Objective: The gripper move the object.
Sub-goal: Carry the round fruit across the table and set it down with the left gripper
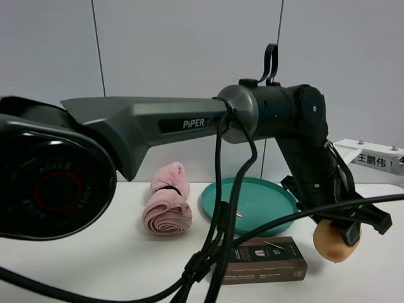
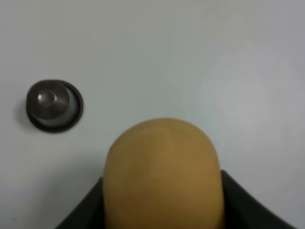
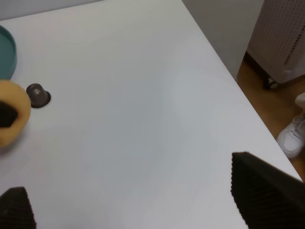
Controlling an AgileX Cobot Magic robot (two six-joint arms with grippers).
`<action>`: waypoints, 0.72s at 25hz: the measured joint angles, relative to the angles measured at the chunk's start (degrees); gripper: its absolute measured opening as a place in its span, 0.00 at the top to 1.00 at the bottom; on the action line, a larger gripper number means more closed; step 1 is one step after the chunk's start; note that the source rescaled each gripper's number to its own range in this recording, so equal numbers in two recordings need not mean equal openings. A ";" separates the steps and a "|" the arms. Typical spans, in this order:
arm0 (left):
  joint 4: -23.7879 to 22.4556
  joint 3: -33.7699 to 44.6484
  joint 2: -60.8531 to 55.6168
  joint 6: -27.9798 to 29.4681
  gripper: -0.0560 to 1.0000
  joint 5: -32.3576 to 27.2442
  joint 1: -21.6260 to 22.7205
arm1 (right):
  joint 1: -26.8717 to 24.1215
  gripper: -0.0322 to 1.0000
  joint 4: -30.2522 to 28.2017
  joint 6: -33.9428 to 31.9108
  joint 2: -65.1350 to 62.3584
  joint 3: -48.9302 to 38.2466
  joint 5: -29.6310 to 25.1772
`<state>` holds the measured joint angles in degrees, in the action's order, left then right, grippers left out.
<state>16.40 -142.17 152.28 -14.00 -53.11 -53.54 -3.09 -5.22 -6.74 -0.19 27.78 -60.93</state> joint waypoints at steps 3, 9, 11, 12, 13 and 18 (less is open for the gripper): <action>0.19 0.00 1.04 0.00 0.95 0.45 0.13 | 0.00 0.00 0.00 0.00 0.00 0.00 0.00; 1.71 0.00 1.74 0.00 0.95 2.50 0.14 | 0.00 0.00 0.00 0.00 0.00 0.00 0.00; 2.69 0.00 1.74 -0.02 0.95 3.79 0.14 | 0.00 0.00 0.00 0.00 0.00 0.00 0.00; 3.05 0.00 1.74 -0.06 0.95 4.45 0.14 | 0.00 0.00 0.00 0.00 0.00 0.00 0.00; 3.28 0.00 1.74 -0.12 0.95 5.12 0.14 | 0.00 0.00 0.00 0.00 0.00 0.00 0.00; 3.60 0.00 2.09 -0.36 0.95 6.69 0.14 | 0.00 0.00 0.00 0.00 0.00 0.00 0.00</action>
<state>20.00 -142.17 154.37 -14.36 -46.42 -53.40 -3.09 -5.22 -6.74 -0.19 27.78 -60.93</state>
